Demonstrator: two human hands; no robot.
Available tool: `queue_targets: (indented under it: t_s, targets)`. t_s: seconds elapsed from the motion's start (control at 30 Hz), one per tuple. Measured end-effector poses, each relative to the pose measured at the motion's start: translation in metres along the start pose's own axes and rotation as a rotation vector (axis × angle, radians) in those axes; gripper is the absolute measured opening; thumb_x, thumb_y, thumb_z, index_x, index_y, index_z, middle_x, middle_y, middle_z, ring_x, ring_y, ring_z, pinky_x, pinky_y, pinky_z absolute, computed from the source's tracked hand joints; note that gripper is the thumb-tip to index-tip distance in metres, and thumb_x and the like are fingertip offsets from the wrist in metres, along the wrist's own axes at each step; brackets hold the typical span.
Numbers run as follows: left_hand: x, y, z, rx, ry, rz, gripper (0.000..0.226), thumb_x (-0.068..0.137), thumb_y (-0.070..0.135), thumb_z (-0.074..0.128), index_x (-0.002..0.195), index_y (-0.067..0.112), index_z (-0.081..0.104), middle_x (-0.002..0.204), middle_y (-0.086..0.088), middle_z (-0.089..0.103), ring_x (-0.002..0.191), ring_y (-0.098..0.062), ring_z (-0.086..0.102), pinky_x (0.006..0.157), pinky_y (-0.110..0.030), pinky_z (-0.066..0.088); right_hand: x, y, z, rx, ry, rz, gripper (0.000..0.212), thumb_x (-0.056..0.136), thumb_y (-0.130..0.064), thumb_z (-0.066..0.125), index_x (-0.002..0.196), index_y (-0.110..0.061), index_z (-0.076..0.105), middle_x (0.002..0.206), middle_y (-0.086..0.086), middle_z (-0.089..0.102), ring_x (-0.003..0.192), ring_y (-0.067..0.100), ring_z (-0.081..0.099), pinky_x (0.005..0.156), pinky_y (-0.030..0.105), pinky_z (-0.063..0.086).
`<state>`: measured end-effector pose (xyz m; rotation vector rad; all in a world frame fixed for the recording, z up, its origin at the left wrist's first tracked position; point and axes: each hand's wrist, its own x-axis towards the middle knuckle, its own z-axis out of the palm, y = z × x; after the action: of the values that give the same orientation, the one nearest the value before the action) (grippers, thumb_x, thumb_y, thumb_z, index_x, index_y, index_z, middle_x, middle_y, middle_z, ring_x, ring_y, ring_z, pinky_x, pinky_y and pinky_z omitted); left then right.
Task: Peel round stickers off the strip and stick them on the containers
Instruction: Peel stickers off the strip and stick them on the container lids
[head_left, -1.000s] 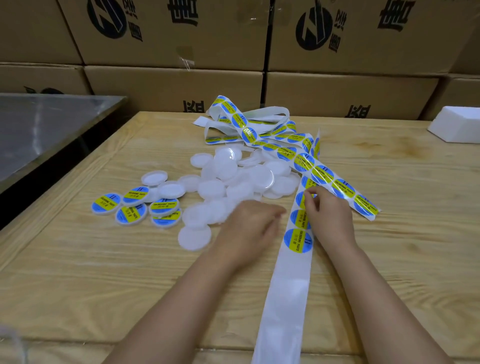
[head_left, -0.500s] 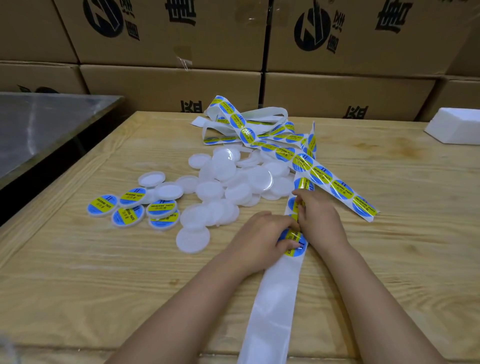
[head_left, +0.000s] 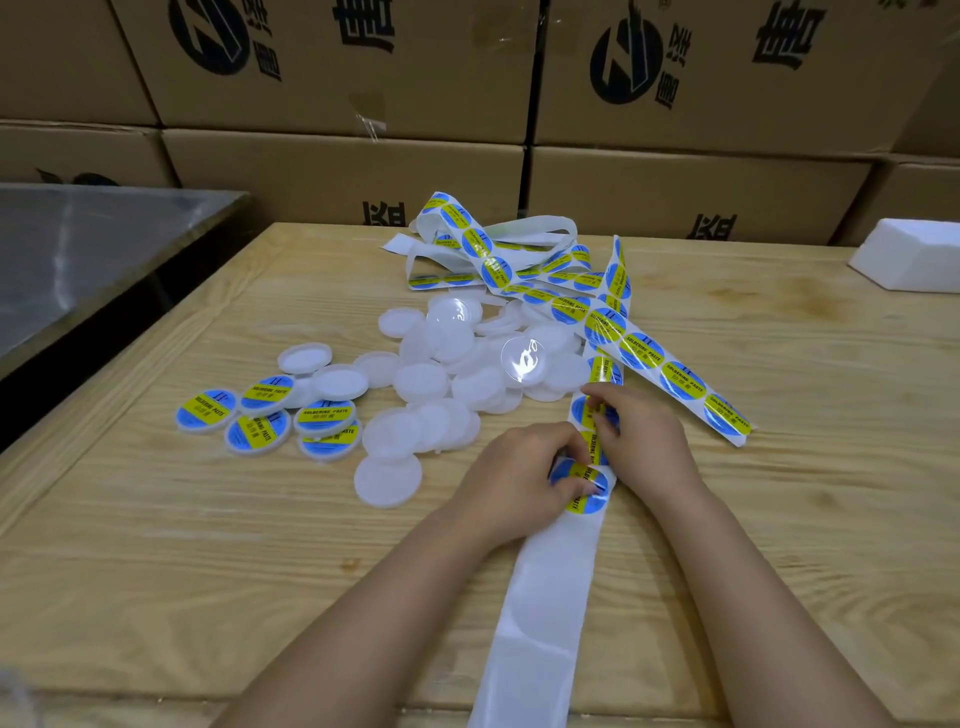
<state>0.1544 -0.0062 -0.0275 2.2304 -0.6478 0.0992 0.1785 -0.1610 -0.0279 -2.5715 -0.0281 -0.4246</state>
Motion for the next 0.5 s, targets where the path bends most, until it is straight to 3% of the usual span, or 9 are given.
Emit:
queue_targets:
  t_s: [0.17,0.37,0.5]
  targets:
    - [-0.004,0.002,-0.007,-0.286,0.089,-0.056,0.017,0.078,0.018,0.070,0.070,0.027,0.058,0.073,0.009,0.064,0.071,-0.006,0.063,0.067,-0.024,0.051,0.002,0.004,-0.006,0.087,-0.033,0.017,0.034,0.087,-0.006,0.057,0.118,-0.020,0.063,0.106,-0.006,0.067,0.082,0.009,0.051,0.068,0.014,0.030]
    - [-0.002,0.005,-0.023,-0.812,0.253,-0.132,0.007,0.068,0.013,0.066,0.067,0.013,0.059,0.060,0.009,0.062,0.062,-0.007,0.058,0.063,-0.020,0.047,-0.001,0.009,-0.012,0.134,-0.027,0.038,0.034,0.085,-0.002,0.058,0.116,-0.016,0.065,0.094,-0.004,0.065,0.079,0.011,0.050,0.067,0.014,0.030]
    - [0.002,-0.005,-0.034,-1.018,0.377,-0.254,0.015,0.081,-0.002,0.062,0.070,0.009,0.060,0.066,0.001,0.063,0.070,-0.020,0.060,0.064,-0.026,0.050,0.000,0.013,-0.016,0.073,0.003,0.044,0.032,0.084,-0.003,0.060,0.113,-0.015,0.066,0.086,0.001,0.061,0.072,0.014,0.047,0.063,0.017,0.028]
